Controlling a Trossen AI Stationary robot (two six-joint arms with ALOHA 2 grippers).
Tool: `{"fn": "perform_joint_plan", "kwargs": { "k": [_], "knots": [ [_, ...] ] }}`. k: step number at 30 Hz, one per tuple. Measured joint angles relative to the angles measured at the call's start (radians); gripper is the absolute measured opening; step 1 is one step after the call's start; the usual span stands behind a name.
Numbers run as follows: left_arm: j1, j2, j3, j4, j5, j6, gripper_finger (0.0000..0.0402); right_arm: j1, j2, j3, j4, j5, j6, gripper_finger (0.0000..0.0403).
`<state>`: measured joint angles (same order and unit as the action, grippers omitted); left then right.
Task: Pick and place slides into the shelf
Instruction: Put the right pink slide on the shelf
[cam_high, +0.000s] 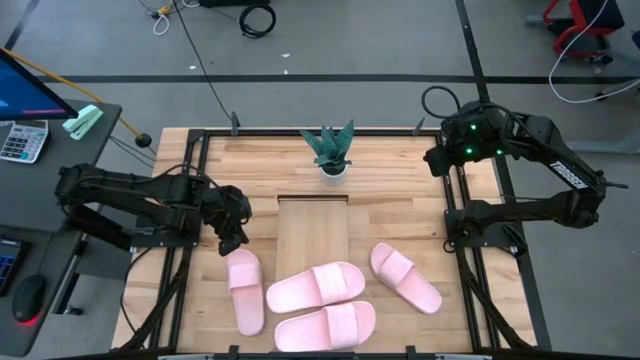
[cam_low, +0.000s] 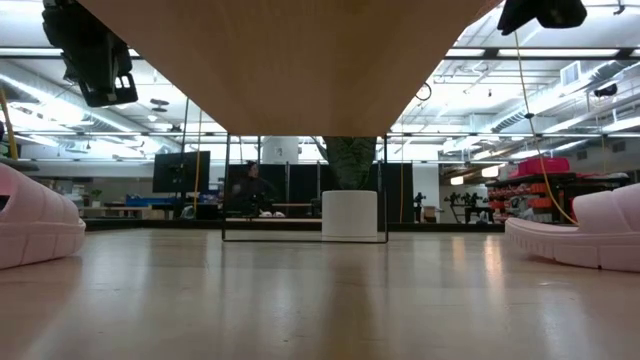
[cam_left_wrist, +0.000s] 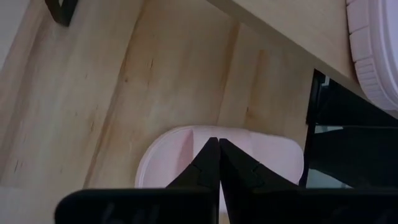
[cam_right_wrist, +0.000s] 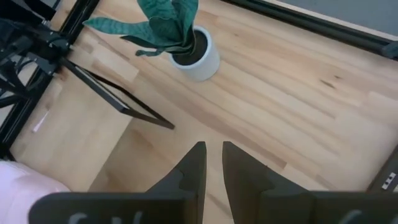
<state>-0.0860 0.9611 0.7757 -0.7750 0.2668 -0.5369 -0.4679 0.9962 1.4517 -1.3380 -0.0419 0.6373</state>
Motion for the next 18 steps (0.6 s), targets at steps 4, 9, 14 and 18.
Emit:
{"fn": "perform_joint_plan", "kwargs": {
  "k": [4,9,14,18],
  "knots": [
    [0.0,0.0,0.0,-0.001,0.0,0.0,0.0014,0.0,0.0,0.0,0.0,0.0,0.015,0.0059],
    [-0.002,0.0,0.0,-0.068,0.065,0.048,0.0026,0.0,0.003,0.0,0.0,0.0,0.026,0.0059],
    [0.0,0.0,0.0,-0.152,0.071,0.078,0.0032,0.0,0.01,-0.019,0.003,-0.051,0.025,0.0059],
    [0.0,0.0,0.0,-0.143,0.071,0.078,0.0027,0.022,0.01,-0.121,0.012,-0.157,0.036,0.0059]
  ]
}}
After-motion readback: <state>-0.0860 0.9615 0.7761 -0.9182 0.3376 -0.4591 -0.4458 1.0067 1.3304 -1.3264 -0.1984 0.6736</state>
